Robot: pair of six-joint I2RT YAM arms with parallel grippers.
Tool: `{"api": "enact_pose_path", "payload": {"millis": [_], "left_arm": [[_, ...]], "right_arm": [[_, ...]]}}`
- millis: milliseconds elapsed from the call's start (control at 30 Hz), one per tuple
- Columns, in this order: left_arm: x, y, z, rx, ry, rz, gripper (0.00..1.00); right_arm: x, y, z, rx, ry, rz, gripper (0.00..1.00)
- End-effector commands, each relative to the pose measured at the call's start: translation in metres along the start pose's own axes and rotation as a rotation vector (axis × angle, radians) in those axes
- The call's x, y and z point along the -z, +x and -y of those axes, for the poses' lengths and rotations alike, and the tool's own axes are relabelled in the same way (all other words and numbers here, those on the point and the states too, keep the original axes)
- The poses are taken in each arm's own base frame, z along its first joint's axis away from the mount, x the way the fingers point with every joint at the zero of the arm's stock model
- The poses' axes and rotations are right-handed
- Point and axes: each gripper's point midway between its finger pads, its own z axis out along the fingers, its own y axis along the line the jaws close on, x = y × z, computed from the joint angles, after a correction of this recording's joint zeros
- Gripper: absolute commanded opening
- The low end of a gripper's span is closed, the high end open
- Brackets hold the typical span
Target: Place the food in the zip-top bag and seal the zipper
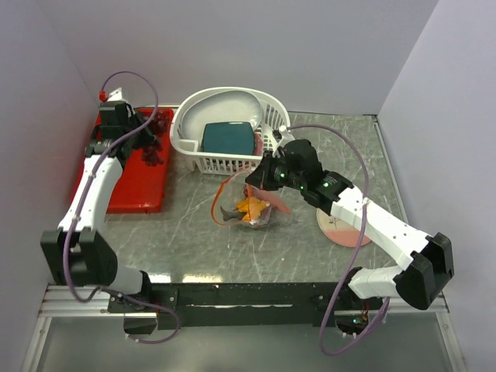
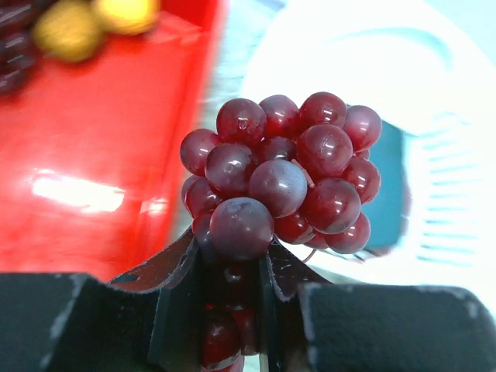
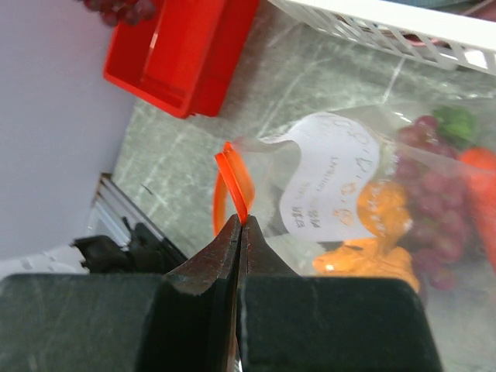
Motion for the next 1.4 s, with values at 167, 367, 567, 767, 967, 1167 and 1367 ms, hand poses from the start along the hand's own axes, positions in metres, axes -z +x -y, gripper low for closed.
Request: {"api": "enact_pose_path", "payload": {"millis": [167,367,567,767,967,1167,1367], "left_arm": [[0.103,-0.002,0.115,0.009,0.385,0.092,0.19],[0.131,0.021,0.164,0.071,0.534,0.094,0.21],[0.145,0.044,0.183,0.139,0.643,0.098,0.20],[0.156,0.060,0.186,0.172,0.746,0.135,0.20],[0.151,0.079,0.180,0.135,0.765,0.136,0.20],[0.140,0.109,0.161,0.056,0.740,0.112,0.19],[0.128,0.136,0.147,-0.007,0.701,0.051,0.18]], "right_arm": [[-0.006,-0.058,-0.043,-0.081,-0.102,0.134,0.00],[-0.014,-0.063,-0.058,-0.169,-0.169,0.132,0.00],[-0.013,-0.077,-0.070,-0.261,-0.245,0.147,0.00],[-0.015,-0.084,-0.072,-0.378,-0.369,0.095,0.00],[-0.019,-0.086,-0.068,-0.457,-0.427,0.076,0.00],[-0.021,-0.087,-0.059,-0.513,-0.461,0.061,0.00],[-0.021,-0.090,-0.052,-0.536,-0.463,0.067,0.00]]}}
